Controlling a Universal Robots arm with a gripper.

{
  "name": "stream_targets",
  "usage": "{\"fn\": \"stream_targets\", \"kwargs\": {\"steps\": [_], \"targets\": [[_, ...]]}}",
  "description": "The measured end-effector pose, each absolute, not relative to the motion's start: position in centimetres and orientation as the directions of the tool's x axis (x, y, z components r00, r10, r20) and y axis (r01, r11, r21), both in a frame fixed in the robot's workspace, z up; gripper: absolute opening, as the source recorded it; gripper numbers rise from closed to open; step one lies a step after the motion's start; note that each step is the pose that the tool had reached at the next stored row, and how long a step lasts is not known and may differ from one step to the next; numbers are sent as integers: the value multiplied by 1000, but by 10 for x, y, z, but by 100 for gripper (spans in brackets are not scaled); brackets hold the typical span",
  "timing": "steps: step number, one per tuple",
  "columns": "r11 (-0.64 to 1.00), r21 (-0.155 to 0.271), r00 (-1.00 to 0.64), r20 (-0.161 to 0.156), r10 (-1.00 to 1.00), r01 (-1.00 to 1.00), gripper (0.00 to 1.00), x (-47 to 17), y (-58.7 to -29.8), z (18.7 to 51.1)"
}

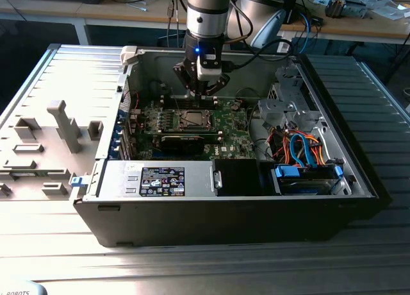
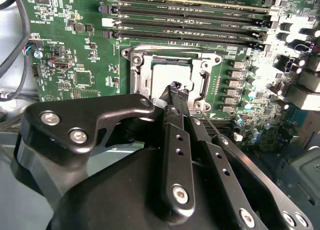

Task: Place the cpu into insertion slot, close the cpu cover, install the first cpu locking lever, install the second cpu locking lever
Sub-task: 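Install the first cpu locking lever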

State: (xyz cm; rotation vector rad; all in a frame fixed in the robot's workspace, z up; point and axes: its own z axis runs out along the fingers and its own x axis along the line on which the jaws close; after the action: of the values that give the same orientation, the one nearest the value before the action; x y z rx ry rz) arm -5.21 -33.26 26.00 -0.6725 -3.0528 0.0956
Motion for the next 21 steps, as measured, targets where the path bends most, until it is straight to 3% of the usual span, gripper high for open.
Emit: {"fn": "stream_targets", "kwargs": {"steps": [21], "targets": [[923,-63,-925,1,381,380,11,-52,-333,260]]}}
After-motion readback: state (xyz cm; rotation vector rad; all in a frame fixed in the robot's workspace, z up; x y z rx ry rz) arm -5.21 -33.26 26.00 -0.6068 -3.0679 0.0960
